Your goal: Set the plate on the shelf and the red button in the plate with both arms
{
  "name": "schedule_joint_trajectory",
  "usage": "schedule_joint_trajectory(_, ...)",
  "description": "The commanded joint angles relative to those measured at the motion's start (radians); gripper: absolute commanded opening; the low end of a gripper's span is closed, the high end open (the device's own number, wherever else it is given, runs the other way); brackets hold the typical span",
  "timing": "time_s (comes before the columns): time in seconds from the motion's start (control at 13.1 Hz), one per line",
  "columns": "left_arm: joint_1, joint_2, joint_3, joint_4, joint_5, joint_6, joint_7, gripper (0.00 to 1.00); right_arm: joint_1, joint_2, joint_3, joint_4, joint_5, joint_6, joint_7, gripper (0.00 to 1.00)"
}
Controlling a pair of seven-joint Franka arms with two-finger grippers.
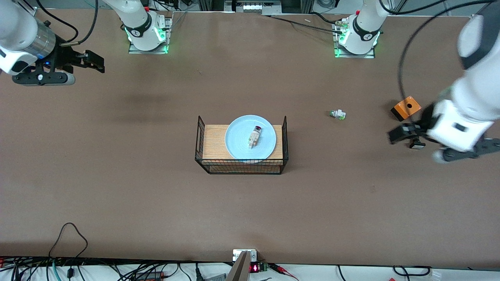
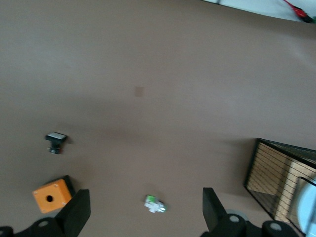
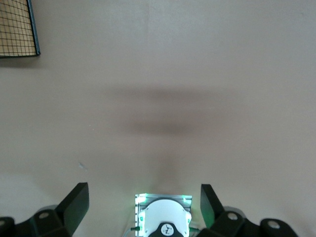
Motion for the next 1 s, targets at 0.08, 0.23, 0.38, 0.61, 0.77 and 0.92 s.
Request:
schedule_joint_trajectory(0.08,0.069,-0.063,-0.007,-0.038,-0.011,-0.016,0.168,1.00,-0.001,-0.034,0.014,-0.021,0.011,0.047,0.002,1.00)
schedule_joint_trajectory(0.23,0.072,-0.124,0.063,-0.113,-0.049,-0.001,0.269,1.00,-0.004,0.048,0.014,0.085,0.012,0.031,-0.009,1.00)
schedule_joint_trajectory(0.38,0.011,-0.166,0.201,-0.184,-0.150,0.017,0.326,1.00,-0.008,0.063,0.008,0.102,0.014,-0.011,-0.006,1.00)
schedule_joint_trajectory(0.61,-0.077,-0.282,0.297,-0.424,-0.150,0.196,0.330,1.00,0.000,0.065,0.013,0.110,0.011,0.000,-0.011,1.00)
schedule_joint_trajectory(0.77,-0.077,-0.312,0.292,-0.479,-0.152,0.206,0.330,1.00,-0.003,0.079,0.013,0.115,0.009,0.003,-0.011,1.00)
schedule_joint_trajectory(0.92,-0.079,-0.310,0.292,-0.451,-0.149,0.156,0.328,1.00,-0.001,0.112,0.013,0.165,0.011,-0.012,-0.015,1.00)
